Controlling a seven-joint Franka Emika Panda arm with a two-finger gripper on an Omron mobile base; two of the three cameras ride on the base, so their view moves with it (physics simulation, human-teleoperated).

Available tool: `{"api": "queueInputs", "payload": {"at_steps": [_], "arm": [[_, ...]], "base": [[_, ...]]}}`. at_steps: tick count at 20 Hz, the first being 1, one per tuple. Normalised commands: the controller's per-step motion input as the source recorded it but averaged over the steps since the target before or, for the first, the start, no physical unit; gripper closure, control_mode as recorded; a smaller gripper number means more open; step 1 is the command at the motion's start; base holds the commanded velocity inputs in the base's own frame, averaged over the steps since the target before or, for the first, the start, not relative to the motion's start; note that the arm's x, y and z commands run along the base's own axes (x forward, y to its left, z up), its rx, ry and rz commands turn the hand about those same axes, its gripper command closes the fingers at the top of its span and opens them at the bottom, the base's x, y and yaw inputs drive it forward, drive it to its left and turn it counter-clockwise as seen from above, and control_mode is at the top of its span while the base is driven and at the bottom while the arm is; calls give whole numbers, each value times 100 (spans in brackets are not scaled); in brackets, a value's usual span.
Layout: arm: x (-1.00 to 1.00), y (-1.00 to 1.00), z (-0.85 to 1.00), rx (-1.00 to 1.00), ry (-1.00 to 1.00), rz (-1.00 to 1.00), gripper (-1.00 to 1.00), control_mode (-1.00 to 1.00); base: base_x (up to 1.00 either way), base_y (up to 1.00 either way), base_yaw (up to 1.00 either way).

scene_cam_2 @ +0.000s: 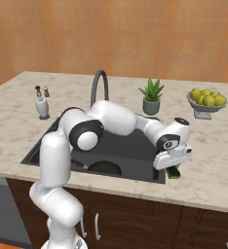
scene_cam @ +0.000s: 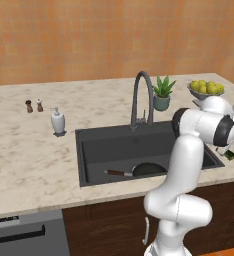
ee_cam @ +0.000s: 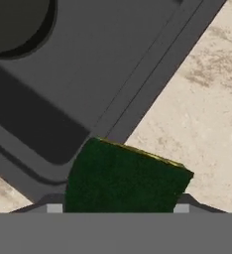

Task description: Pick the pan and sponge and place them into the sink. Then turn on the water.

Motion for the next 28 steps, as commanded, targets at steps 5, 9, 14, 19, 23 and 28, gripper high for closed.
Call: {"api": "queueInputs", "payload": {"at_steps": [5,9,14,19,23,28], "arm": [[34,94,40,0,8,27,100,-100],[45,84,0,1,7,22,100,-100],[64,63,-21,3,12,21,100,-100],[56,44,-79,0,5,18,100,-100],[53,4,-73,0,1,9,100,-100],[46,0,-68,1,0,6,100,-100]], "base": [[0,0,0],[0,0,0],[0,0,0],[0,0,0],[0,0,0],[0,0,0]]}}
